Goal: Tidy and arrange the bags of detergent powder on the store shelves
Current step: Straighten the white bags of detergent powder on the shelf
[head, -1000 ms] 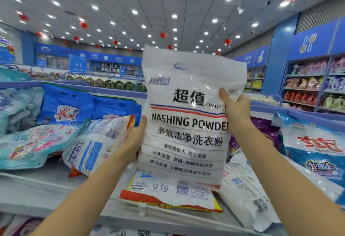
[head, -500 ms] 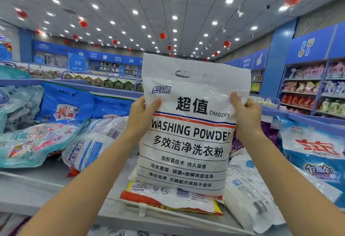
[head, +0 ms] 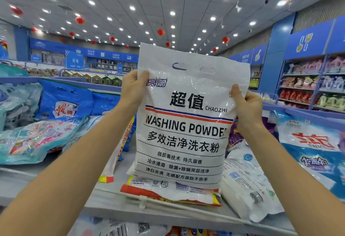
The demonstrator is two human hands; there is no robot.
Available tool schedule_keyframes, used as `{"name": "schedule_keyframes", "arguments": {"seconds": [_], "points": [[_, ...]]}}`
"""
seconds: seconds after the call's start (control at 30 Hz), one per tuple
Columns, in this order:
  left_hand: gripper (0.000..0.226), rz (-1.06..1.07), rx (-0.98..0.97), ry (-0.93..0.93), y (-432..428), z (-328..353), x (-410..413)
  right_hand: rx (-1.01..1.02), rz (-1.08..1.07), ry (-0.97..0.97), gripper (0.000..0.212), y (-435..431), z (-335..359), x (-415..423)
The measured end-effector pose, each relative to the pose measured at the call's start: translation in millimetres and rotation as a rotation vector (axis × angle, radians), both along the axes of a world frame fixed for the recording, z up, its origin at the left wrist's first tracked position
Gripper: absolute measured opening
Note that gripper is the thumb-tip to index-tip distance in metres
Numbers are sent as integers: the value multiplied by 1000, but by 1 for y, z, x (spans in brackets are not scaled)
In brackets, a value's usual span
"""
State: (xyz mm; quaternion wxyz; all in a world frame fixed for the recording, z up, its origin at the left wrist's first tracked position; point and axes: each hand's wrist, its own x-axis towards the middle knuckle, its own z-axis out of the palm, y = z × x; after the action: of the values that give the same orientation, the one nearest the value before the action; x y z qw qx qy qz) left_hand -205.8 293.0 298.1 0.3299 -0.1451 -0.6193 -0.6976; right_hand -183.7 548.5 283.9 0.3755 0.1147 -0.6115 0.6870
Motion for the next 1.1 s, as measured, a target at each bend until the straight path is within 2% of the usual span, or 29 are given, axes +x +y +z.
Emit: {"name": "schedule_keyframes", "arguments": {"seconds": [0.1,0.17,0.2,0.27,0.3,0.37,0.43,0.53,0.67,0.73,0.8,0.87,0.97,1.1], "points": [[16,-168,204,-154,-5,1,-1,48,158,-29,25,12,0,2],[12,-268,261,-197,-11,2,0,179,379,-147,36,18,-6,7],[11,-273,255,-199,-11,2,1,309,422,-224,38,20,-15,10],[11,-222,217,-185,-10,4,4,554,352,-360,47,20,-46,13],[10,-195,197,-183,-9,6,5,591,338,-384,65,21,-63,14],[10,-174,181,-193,-9,9,4,527,385,-366,95,20,-92,17],[9,-177,166,-220,-8,11,3,434,387,-324,101,18,-106,19],[14,-237,192,-201,-10,9,4,374,375,-287,96,11,-112,21],[23,-405,294,-78,-33,-21,17,256,320,-270,98,3,-125,19],[27,-392,169,-167,-39,-62,22,206,310,-267,87,-1,-128,18],[51,-395,-50,-321,-35,-104,29,188,297,-258,70,-5,-128,19],[76,-371,-257,-409,-30,-134,31,167,277,-259,67,-9,-127,18],[50,-278,-468,-402,-17,-147,35,118,249,-259,40,-14,-125,22],[44,-164,-489,-233,3,-137,45,60,173,-236,35,-7,-119,38]]}}
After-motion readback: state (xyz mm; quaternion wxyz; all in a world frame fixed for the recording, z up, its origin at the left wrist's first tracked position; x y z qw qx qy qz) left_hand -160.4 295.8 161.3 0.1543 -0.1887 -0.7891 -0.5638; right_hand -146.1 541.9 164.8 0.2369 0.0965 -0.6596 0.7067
